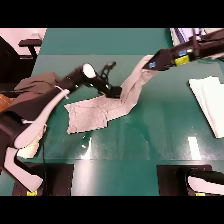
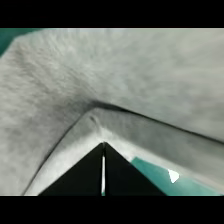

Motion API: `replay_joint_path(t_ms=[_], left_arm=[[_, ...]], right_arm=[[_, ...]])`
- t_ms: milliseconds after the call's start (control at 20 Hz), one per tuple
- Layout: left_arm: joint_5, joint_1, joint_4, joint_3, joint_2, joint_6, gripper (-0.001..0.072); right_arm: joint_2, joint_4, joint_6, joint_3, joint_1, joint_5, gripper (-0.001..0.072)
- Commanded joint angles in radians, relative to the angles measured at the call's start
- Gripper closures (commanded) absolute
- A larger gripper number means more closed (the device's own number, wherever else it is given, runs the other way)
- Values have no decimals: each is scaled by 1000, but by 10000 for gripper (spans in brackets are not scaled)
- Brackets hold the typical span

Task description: Fold the shirts.

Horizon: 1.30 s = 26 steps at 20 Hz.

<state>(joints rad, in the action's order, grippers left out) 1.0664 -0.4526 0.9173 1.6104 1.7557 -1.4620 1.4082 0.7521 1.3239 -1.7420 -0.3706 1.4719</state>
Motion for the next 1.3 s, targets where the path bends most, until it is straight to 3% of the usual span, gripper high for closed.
replay_joint_path(t_ms=[0, 250, 300, 350, 400, 550, 750, 950, 1000, 1250], left_arm=[[104, 127, 119, 53, -146, -4, 685], [131, 378, 316, 56, -457, -5, 685], [132, 417, 338, 56, -499, -5, 685], [132, 457, 346, 56, -537, -5, 684], [134, 489, 347, 56, -563, -5, 685], [176, 554, 349, 55, -602, -2, 685], [233, 563, 354, 55, -602, 4, 685], [231, 556, 312, 55, -601, 3, 685], [227, 541, 312, 55, -600, 4, 685], [190, 451, 312, 55, -593, 4, 685]], right_arm=[[76, -2, 3, -76, -141, -14, 698], [306, 0, -1, -212, -455, -171, 684], [363, 0, -1, -252, -510, -197, 517], [411, 1, -2, -293, -549, -202, 275], [451, 10, -6, -325, -575, -193, 152], [438, 136, -5, -268, -553, -129, 154], [295, 275, 20, 8, -372, -110, 154], [226, 262, 64, 251, -137, -152, 148], [234, 238, 64, 292, -87, -176, 118], [360, 11, 34, 350, -13, -245, 121]])
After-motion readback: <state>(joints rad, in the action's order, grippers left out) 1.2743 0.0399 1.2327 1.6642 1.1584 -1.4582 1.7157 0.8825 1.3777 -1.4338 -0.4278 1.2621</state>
